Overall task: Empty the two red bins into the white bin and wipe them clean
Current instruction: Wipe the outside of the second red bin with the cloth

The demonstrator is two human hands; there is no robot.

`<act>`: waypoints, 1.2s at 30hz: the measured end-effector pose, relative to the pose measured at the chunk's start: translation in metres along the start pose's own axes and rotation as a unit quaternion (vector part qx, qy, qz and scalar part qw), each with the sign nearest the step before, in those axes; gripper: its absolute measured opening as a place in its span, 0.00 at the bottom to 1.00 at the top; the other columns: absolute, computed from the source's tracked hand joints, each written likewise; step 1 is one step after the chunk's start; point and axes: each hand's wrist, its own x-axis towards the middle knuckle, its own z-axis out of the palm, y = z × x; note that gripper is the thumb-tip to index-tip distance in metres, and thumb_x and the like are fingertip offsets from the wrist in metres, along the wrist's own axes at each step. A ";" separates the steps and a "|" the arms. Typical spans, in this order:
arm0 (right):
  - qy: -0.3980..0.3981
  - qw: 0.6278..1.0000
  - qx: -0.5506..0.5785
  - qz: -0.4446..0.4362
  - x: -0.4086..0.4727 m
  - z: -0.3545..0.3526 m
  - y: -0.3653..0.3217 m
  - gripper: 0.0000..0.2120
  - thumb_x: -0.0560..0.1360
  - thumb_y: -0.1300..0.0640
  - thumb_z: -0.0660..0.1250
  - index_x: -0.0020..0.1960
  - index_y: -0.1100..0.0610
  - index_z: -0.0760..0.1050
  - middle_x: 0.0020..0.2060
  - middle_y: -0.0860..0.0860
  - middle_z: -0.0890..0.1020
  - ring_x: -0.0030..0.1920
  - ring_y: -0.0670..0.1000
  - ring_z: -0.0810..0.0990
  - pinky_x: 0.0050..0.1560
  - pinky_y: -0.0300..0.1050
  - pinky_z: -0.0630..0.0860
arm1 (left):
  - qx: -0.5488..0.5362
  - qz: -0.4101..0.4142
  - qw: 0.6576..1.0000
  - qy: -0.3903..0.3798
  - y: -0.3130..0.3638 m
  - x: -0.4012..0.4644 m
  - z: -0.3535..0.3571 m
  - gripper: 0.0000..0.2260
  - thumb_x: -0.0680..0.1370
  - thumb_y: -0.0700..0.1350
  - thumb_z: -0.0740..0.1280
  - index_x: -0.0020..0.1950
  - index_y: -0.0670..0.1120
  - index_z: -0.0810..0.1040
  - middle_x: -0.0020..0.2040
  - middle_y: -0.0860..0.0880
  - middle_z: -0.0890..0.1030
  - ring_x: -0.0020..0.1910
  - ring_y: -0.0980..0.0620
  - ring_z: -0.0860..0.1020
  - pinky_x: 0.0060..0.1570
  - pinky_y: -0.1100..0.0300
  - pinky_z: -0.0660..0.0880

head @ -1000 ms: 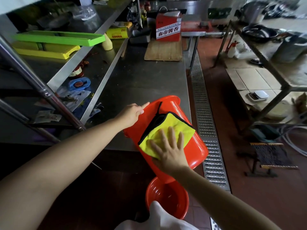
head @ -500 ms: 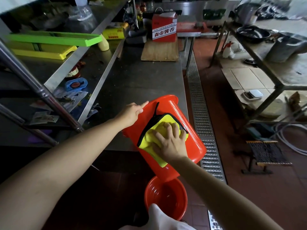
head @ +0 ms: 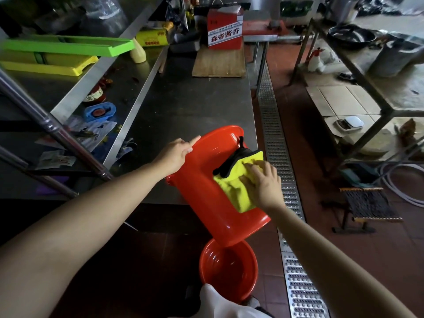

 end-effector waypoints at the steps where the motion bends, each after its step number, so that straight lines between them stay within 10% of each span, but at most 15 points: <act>1: -0.011 0.999 0.021 0.030 0.005 -0.001 0.008 0.22 0.77 0.40 0.66 0.68 0.46 0.73 0.63 0.52 0.72 0.63 0.60 0.70 0.57 0.60 0.73 | 0.006 -0.001 1.000 0.002 0.002 0.001 0.000 0.24 0.84 0.41 0.58 0.76 0.61 0.62 0.51 0.54 0.72 0.46 0.58 0.74 0.46 0.65 0.71; 8: -0.024 0.971 0.111 0.212 0.009 -0.010 0.019 0.25 0.76 0.42 0.57 0.69 0.51 0.72 0.65 0.56 0.72 0.65 0.63 0.69 0.61 0.61 0.69 | 0.025 -0.017 0.999 0.009 0.013 0.007 -0.001 0.25 0.84 0.40 0.58 0.77 0.62 0.60 0.58 0.51 0.76 0.51 0.56 0.76 0.48 0.63 0.76; 16: -0.012 0.982 -0.181 -0.053 -0.078 0.028 -0.046 0.34 0.75 0.27 0.56 0.73 0.47 0.68 0.71 0.62 0.67 0.73 0.67 0.63 0.66 0.72 0.58 | 0.016 -0.012 1.000 -0.008 0.025 0.020 0.000 0.24 0.84 0.40 0.56 0.76 0.61 0.62 0.53 0.53 0.73 0.50 0.54 0.76 0.46 0.62 0.74; 26: 0.006 0.973 -0.156 -0.171 -0.067 0.019 -0.036 0.15 0.77 0.42 0.64 0.60 0.46 0.71 0.61 0.54 0.71 0.60 0.62 0.69 0.53 0.65 0.71 | 0.015 -0.007 1.000 0.001 0.001 0.000 0.004 0.25 0.84 0.41 0.57 0.76 0.62 0.61 0.54 0.53 0.73 0.50 0.57 0.75 0.43 0.66 0.69; 36: -0.009 0.979 0.104 0.173 -0.037 -0.013 0.049 0.17 0.78 0.50 0.69 0.65 0.55 0.76 0.57 0.60 0.74 0.59 0.65 0.73 0.56 0.58 0.74 | 0.021 -0.063 0.998 0.002 0.003 -0.010 0.005 0.24 0.84 0.45 0.56 0.75 0.67 0.57 0.56 0.54 0.72 0.50 0.58 0.74 0.42 0.67 0.67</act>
